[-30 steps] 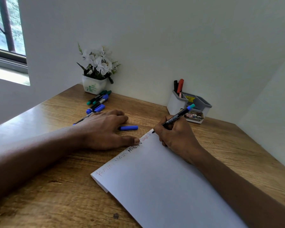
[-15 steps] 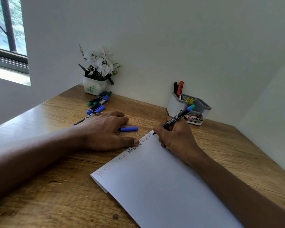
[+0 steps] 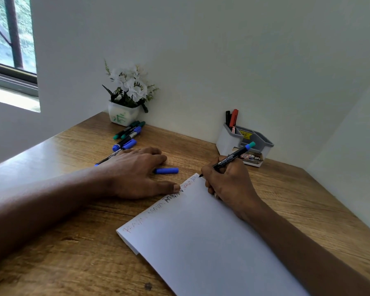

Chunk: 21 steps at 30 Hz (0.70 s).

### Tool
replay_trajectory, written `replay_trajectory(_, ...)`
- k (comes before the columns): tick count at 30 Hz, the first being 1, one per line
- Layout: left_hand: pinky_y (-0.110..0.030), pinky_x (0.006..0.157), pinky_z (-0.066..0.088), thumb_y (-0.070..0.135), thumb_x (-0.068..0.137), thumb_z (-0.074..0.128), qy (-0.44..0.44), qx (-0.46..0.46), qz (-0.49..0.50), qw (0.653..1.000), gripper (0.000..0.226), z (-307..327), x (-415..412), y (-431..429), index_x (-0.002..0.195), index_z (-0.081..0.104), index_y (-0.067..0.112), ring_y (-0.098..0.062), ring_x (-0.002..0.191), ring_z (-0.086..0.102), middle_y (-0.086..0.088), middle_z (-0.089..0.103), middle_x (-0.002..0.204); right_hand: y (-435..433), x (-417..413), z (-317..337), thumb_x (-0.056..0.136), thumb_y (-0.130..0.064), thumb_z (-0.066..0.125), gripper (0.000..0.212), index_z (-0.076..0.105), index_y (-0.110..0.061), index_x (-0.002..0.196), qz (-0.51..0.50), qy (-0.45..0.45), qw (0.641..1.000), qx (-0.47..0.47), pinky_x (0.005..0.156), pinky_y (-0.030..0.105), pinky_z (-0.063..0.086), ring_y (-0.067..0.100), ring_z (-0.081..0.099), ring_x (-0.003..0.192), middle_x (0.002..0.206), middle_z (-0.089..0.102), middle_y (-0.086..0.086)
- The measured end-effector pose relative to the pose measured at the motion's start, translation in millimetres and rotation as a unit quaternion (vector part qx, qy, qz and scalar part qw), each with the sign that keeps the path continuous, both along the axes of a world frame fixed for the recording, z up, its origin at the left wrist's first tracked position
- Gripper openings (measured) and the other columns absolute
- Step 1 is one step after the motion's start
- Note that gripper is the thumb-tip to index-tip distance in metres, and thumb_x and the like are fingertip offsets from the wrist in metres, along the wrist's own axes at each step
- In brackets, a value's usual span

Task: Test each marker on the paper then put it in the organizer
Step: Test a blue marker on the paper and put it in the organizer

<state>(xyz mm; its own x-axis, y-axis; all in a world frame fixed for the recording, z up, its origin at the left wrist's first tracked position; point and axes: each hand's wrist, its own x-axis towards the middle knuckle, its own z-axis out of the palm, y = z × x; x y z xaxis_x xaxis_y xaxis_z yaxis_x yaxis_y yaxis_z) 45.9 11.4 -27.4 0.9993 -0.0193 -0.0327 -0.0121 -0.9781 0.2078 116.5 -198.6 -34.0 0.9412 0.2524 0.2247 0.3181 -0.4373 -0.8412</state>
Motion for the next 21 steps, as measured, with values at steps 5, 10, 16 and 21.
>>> replay_trajectory(5, -0.039, 0.117, 0.03, 0.084, 0.08, 0.041, -0.001, -0.005, 0.0, 1.0, 0.094, 0.2, -0.8, -0.3, 0.158, 0.027, 0.033, -0.015, 0.149, 0.028, 0.01, 0.019, 0.167, 0.5, -1.1, -0.6, 0.089, -0.013, 0.067, 0.013, 0.067, -0.007, 0.078, -0.006, 0.003, 1.0, 0.007, 0.041, 0.018, 0.042, 0.009, 0.057, 0.044, 0.056, 0.066, 0.004)
replay_trajectory(10, -0.04, 0.116, 0.03, 0.085, 0.08, 0.041, -0.002, -0.007, -0.001, 1.0, 0.094, -0.4, -0.4, 0.0, 0.158, 0.028, 0.033, -0.016, 0.149, 0.028, 0.01, 0.019, 0.167, 1.5, -0.6, -0.3, 0.089, -0.015, 0.068, 0.015, 0.066, -0.008, 0.077, -0.007, 0.003, 1.0, 0.002, 0.042, 0.019, 0.043, 0.009, 0.058, 0.044, 0.057, 0.066, 0.004)
replay_trajectory(16, -0.039, 0.116, 0.031, 0.085, 0.08, 0.04, -0.004, -0.008, -0.005, 1.0, 0.093, 0.0, -0.7, 0.1, 0.157, 0.028, 0.034, -0.016, 0.149, 0.028, 0.01, 0.018, 0.167, 1.2, -0.7, 0.0, 0.091, -0.017, 0.068, 0.015, 0.067, -0.008, 0.079, -0.009, 0.006, 1.0, -0.001, 0.043, 0.02, 0.044, 0.009, 0.059, 0.045, 0.058, 0.067, 0.004)
replay_trajectory(21, -0.039, 0.115, 0.031, 0.083, 0.081, 0.041, -0.012, -0.007, -0.007, 1.0, 0.092, -0.5, 0.2, -0.3, 0.157, 0.028, 0.034, -0.016, 0.149, 0.028, 0.01, 0.018, 0.167, 1.7, -2.2, 0.7, 0.09, -0.015, 0.068, 0.014, 0.067, -0.009, 0.077, -0.014, 0.007, 1.0, -0.002, 0.042, 0.021, 0.045, 0.009, 0.058, 0.045, 0.057, 0.067, 0.003)
